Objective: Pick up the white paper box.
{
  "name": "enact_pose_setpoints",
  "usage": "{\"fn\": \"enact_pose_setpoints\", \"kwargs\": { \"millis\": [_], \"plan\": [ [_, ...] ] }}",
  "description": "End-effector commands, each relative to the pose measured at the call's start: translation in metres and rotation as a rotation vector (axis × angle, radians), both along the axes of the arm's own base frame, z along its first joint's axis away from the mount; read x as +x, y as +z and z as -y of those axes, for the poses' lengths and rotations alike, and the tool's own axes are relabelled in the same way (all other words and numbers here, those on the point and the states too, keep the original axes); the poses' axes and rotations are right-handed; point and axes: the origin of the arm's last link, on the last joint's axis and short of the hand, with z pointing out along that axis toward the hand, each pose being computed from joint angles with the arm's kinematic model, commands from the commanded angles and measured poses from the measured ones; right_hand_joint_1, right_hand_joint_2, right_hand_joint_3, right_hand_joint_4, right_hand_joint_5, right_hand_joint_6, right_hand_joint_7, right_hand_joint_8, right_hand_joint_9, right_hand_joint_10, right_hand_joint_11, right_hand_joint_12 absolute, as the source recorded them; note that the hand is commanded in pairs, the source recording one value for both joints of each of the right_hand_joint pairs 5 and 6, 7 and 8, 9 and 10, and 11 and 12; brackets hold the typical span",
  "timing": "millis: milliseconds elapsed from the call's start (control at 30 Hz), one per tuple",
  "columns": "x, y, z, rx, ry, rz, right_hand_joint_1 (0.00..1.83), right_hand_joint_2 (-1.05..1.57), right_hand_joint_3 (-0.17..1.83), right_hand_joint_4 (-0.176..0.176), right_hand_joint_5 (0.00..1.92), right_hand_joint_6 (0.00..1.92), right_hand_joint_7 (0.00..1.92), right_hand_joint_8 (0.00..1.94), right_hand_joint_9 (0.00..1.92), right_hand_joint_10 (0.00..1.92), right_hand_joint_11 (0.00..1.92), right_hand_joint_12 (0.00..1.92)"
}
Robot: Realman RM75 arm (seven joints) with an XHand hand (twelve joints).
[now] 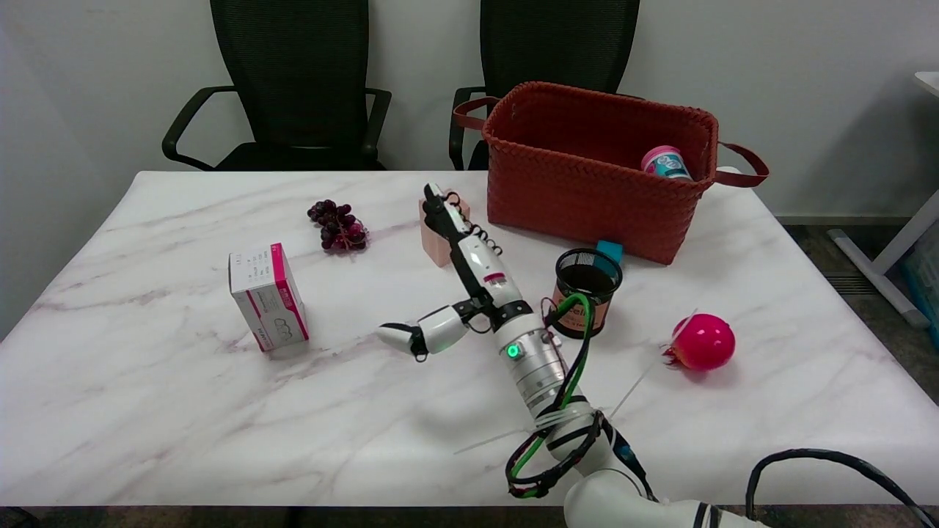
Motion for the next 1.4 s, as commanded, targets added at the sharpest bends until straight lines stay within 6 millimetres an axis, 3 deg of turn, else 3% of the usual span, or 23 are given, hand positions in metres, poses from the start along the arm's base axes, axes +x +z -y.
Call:
{"fn": "enact_pose_setpoints", "kwargs": {
  "millis": [33, 100, 200, 367, 533, 833, 1000, 1067, 1333, 1400],
  "plan": [
    [-0.027, 0.002, 0.013, 0.214, -0.174, 0.725, 1.08, -0.16, 0.48, 0.000, 0.00, 0.00, 0.11, 0.11, 0.18, 0.18, 0.18, 0.18],
    [-0.024, 0.001, 0.019, 0.252, -0.163, 0.745, 1.04, -0.22, 0.10, 0.000, 0.00, 0.00, 0.11, 0.11, 0.14, 0.14, 0.14, 0.14],
    [-0.021, -0.003, 0.026, 0.300, -0.157, 0.738, 0.95, -0.22, -0.17, 0.000, 0.00, 0.00, 0.08, 0.08, 0.12, 0.12, 0.12, 0.12],
    [-0.017, -0.009, 0.036, 0.317, -0.145, 0.722, 0.92, -0.20, -0.17, 0.000, 0.00, 0.00, 0.00, 0.00, 0.01, 0.01, 0.00, 0.00],
    [-0.022, -0.015, 0.044, 0.297, -0.148, 0.714, 0.92, -0.22, -0.17, 0.000, 0.00, 0.00, 0.00, 0.00, 0.00, 0.00, 0.00, 0.00],
    [-0.048, -0.015, 0.060, 0.225, -0.204, 0.666, 0.98, -0.23, -0.17, 0.000, 0.00, 0.00, 0.00, 0.00, 0.00, 0.00, 0.00, 0.00],
    [-0.047, -0.021, 0.071, 0.221, -0.203, 0.637, 1.07, -0.14, -0.17, 0.000, 0.00, 0.00, 0.00, 0.00, 0.00, 0.00, 0.00, 0.00],
    [-0.044, -0.022, 0.076, 0.210, -0.193, 0.591, 1.11, -0.10, -0.08, 0.000, 0.00, 0.00, 0.00, 0.00, 0.00, 0.00, 0.00, 0.00],
    [-0.034, -0.024, 0.092, 0.198, -0.172, 0.495, 1.24, 0.19, 0.60, 0.000, 0.00, 0.00, 0.00, 0.00, 0.00, 0.00, 0.00, 0.00],
    [-0.031, -0.028, 0.095, 0.203, -0.173, 0.480, 1.24, 0.19, 0.63, 0.000, 0.00, 0.00, 0.00, 0.00, 0.00, 0.00, 0.00, 0.00]
  ]
}}
